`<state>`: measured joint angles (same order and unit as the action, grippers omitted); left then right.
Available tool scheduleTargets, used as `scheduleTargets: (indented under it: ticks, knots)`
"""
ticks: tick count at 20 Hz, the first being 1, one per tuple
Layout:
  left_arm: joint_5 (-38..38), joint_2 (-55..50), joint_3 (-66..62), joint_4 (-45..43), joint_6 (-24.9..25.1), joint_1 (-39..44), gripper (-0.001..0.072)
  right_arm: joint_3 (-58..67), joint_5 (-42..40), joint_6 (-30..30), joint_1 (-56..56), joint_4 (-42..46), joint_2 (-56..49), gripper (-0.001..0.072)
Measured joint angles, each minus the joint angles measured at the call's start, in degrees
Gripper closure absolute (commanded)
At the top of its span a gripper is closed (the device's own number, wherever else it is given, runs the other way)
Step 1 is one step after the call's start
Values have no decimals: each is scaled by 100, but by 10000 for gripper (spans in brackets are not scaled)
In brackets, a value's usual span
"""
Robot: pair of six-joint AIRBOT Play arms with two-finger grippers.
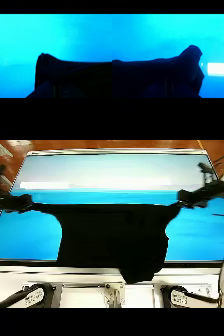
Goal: Fold the shirts.
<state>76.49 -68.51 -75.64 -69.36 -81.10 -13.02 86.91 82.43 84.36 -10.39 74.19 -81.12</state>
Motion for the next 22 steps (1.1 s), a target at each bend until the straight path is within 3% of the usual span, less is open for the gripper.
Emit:
scheduleTargets:
  ticks: [7, 10, 13, 16, 20, 22]
  knots:
    - [-2315, -2048, -74, 1130, 1038, 24, 664, -129, -4181, 28, 852, -251, -1408, 644]
    - [-3180, -2389, -85, 1491, 1270, 59, 664, -140, -5213, 42, 1025, -302, -1711, 644]
    - [-3558, -2682, -90, 1622, 1370, 122, 664, -146, -5438, 72, 1088, -330, -1950, 644]
    - [-3462, -2896, -90, 1679, 1412, 192, 664, -144, -5320, 94, 1113, -337, -2061, 644]
    - [-2754, -2977, -157, 1685, 1432, 205, 665, -122, -4959, 116, 1073, -175, -1991, 644]
    - [-2179, -2990, -212, 1460, 1346, 227, 665, -111, -4409, 142, 988, 39, -1904, 644]
